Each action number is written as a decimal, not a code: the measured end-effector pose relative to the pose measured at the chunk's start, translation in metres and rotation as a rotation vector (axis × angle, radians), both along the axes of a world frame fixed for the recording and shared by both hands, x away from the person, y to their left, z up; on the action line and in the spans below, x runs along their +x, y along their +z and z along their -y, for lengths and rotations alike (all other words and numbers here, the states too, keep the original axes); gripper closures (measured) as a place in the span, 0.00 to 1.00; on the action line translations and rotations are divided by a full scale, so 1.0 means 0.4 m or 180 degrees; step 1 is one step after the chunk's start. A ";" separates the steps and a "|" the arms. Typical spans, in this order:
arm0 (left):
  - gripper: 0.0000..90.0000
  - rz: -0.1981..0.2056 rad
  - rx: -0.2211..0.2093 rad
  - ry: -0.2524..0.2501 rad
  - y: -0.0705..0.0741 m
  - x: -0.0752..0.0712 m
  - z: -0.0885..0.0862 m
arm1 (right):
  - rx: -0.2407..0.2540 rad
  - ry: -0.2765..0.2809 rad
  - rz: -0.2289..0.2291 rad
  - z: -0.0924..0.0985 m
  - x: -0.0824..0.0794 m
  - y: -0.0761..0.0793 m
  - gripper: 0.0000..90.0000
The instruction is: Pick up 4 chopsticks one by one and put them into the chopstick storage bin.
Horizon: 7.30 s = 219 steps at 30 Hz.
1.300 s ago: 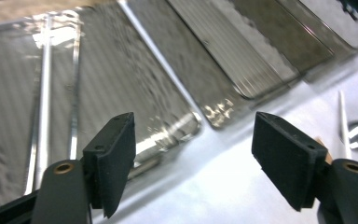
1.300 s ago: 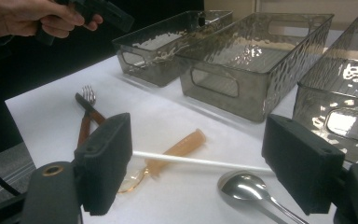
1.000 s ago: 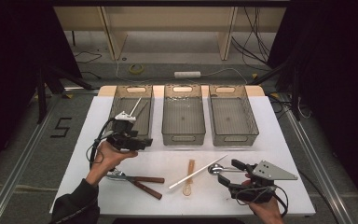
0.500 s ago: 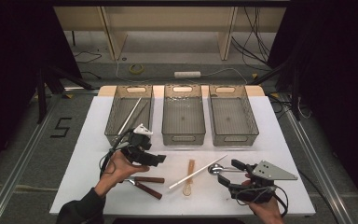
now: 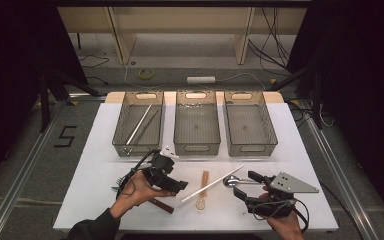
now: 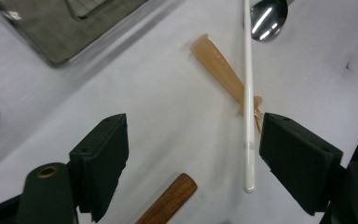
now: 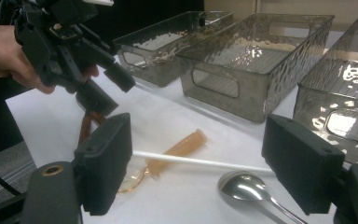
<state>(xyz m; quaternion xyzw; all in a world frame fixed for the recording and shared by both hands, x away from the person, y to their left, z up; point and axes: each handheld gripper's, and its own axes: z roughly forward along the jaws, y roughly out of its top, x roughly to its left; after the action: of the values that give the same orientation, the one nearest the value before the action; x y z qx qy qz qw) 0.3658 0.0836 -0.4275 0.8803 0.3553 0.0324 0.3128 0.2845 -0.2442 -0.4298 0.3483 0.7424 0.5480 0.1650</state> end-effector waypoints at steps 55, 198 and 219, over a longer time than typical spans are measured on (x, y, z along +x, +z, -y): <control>0.77 -0.0451 0.0639 -0.0599 -0.075 -0.012 0.124 | -0.0001 0.0005 -0.0012 0.000 0.000 -0.001 0.28; 0.92 0.0469 -0.0113 0.1547 0.042 0.271 -0.368 | 0.0003 0.0001 -0.0029 0.001 0.002 -0.002 0.28; 0.92 0.0376 0.0027 0.1641 0.001 0.288 -0.388 | -0.0001 0.0005 -0.0018 0.000 0.002 -0.001 0.28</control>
<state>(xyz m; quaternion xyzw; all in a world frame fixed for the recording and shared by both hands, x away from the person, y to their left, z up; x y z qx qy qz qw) 0.4810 0.2388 -0.4271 0.7585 0.5488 0.1639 0.3107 0.2854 -0.2443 -0.4304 0.3492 0.7432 0.5471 0.1625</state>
